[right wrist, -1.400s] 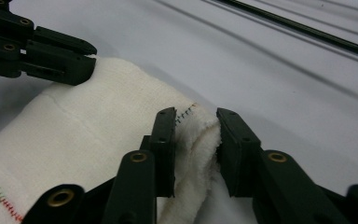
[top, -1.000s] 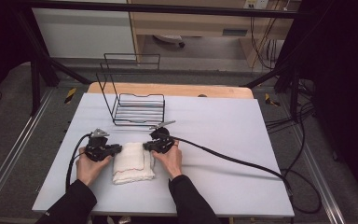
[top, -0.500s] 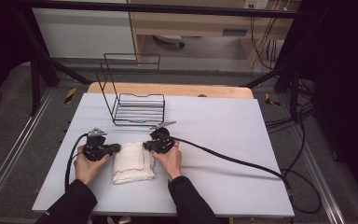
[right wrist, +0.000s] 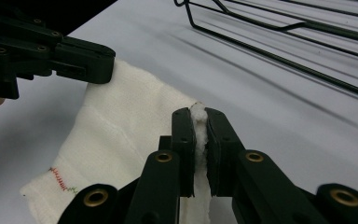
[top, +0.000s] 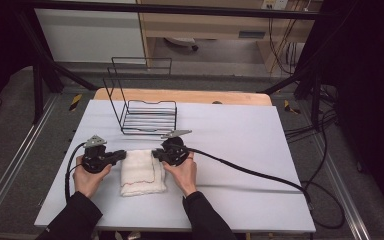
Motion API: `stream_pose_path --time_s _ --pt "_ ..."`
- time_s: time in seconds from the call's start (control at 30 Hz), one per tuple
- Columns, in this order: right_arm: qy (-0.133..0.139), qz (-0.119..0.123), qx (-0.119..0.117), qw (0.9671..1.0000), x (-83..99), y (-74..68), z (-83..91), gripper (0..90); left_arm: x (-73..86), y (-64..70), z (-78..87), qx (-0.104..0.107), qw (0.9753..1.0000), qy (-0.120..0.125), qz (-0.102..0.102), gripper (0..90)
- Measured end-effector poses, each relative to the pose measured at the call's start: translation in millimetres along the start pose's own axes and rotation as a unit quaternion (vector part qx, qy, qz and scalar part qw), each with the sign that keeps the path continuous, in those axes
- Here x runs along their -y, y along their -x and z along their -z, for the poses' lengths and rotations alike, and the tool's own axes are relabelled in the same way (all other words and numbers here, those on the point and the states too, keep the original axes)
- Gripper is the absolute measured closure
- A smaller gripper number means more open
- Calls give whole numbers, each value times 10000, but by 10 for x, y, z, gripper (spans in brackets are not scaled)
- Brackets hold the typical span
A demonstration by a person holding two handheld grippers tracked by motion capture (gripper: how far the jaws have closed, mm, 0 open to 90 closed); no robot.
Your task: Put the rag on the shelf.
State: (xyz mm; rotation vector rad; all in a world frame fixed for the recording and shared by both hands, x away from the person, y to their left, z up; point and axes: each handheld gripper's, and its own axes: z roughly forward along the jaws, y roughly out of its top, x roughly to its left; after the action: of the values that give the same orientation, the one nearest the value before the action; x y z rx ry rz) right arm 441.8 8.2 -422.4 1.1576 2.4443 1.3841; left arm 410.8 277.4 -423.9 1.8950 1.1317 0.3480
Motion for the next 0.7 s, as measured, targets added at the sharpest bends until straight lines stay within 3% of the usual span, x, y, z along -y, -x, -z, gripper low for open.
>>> stream_pose_path --time_s 0.7 --pt "564 256 25 9981 -54 -191 316 833 -91 152 282 76 9982 570 -191 834"
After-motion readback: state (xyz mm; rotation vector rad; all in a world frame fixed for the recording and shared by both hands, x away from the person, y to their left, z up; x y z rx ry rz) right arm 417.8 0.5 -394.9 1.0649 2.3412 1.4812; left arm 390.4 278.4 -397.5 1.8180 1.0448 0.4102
